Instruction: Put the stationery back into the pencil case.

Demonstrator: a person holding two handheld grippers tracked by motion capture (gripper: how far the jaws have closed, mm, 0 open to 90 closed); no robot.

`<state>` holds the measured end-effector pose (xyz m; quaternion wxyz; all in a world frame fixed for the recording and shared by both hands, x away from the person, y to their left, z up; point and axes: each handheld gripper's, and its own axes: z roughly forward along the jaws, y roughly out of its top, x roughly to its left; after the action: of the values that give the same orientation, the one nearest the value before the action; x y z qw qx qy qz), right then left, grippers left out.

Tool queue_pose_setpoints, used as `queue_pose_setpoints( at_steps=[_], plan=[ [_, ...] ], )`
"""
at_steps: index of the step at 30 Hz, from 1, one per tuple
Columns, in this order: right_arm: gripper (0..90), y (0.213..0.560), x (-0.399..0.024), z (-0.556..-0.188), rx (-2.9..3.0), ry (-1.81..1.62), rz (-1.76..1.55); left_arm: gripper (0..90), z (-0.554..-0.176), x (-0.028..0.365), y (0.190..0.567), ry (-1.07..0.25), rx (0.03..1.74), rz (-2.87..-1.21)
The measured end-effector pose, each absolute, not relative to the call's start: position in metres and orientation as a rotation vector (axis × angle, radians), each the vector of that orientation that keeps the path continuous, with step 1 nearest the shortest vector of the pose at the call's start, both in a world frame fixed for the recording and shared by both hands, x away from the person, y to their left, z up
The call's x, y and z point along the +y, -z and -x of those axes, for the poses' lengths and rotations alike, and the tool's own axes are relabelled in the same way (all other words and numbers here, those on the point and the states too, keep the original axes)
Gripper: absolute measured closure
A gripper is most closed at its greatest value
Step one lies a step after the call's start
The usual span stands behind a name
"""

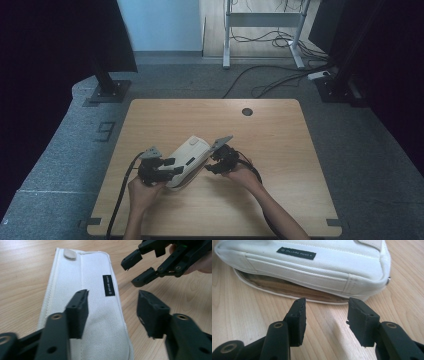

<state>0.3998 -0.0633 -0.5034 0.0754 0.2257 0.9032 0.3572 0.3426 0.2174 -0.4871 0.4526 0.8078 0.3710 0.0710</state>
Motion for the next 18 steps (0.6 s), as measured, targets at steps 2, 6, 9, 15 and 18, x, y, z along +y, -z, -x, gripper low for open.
queue_pose_setpoints(
  at_steps=[2, 6, 9, 15, 18],
  plan=[
    [46.7, 0.502, -0.068, -0.399, 2.702, -1.082, -0.685, 33.5, -0.342, 0.217, 0.487, -0.196, 0.919, -1.999],
    [40.2, 0.499, -0.077, -0.396, 2.679, -1.092, -0.690, 25.5, -0.341, 0.217, 0.487, -0.221, 0.919, -2.019],
    [33.8, 0.496, -0.083, -0.393, 2.655, -1.113, -0.688, 24.3, -0.340, 0.216, 0.487, -0.241, 0.916, -2.042],
    [23.9, 0.491, -0.097, -0.387, 2.611, -1.144, -0.692, 17.6, -0.337, 0.216, 0.485, -0.236, 0.895, -2.057],
    [19.0, 0.488, -0.104, -0.384, 2.591, -1.159, -0.704, 15.3, -0.335, 0.219, 0.482, -0.262, 0.879, -2.061]
  ],
)
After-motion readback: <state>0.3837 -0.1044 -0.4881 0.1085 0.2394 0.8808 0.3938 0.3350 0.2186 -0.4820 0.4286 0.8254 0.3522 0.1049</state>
